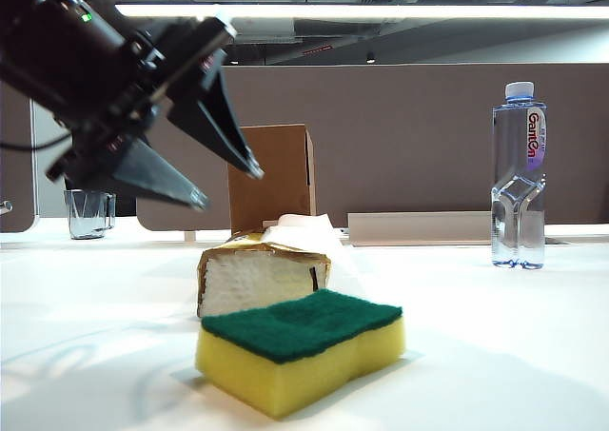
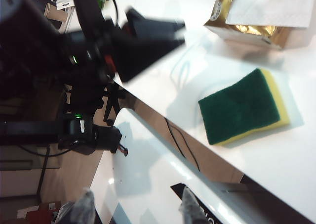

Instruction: Move the sponge from left to right to wipe the table, avoiding obstacles on the table, and finally reaching the bottle of mineral water.

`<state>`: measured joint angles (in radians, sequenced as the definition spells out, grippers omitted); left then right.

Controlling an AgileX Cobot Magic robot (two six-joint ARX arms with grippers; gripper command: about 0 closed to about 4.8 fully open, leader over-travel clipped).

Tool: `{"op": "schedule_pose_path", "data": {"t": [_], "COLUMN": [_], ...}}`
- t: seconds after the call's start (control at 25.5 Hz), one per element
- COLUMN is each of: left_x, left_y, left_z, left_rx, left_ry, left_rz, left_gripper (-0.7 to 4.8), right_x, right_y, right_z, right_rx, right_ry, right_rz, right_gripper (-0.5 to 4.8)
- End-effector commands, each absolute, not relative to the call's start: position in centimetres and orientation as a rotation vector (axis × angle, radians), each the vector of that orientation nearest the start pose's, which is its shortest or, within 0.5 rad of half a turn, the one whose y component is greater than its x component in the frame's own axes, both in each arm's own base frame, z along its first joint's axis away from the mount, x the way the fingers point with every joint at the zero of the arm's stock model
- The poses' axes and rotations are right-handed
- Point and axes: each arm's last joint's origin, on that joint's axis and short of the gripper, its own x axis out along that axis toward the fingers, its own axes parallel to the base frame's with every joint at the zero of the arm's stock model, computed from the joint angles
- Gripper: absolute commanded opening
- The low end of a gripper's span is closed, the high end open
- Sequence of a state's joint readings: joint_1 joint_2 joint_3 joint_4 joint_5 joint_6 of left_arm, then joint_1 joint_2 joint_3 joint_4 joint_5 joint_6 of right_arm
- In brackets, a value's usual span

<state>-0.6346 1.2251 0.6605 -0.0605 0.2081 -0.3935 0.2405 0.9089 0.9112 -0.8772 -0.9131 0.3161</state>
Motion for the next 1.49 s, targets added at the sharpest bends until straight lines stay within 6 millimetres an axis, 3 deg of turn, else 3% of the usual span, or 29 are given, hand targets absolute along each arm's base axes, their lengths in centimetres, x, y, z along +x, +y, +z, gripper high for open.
{"op": "schedule_pose_path", "data": {"t": [0.04,0.24,0.83,1.06,1.3,1.38,1.49], "left_x": [20.4,20.9,20.5,18.8,16.7,15.7,14.5], "left_y": [-13.6,-12.0,-5.7,-2.8,-2.6,-2.7,-2.6], "left_z": [23.5,25.1,31.5,34.8,35.8,36.0,36.3], "left_rx": [-0.157,-0.084,-0.007,-0.044,-0.061,-0.078,-0.095], "left_ry": [0.780,0.789,0.768,0.775,0.795,0.795,0.798], "left_rz": [-0.674,-0.634,-0.589,-0.564,-0.644,-0.674,-0.698], "left_gripper": [2.84,3.47,3.51,3.59,3.89,4.38,4.40], "right_x": [14.0,13.4,11.8,11.8,11.4,11.1,10.9], "right_y": [5.8,5.7,5.4,5.4,5.3,5.2,5.2], "right_z": [31.0,31.1,31.5,31.4,31.3,31.2,31.1], "right_rx": [0.563,0.571,0.593,0.596,0.605,0.612,0.620], "right_ry": [1.033,1.050,1.065,1.076,1.102,1.124,1.150], "right_rz": [0.948,0.942,0.935,0.932,0.927,0.918,0.908], "right_gripper": [2.30,2.30,2.30,2.30,2.31,2.39,2.98]}}
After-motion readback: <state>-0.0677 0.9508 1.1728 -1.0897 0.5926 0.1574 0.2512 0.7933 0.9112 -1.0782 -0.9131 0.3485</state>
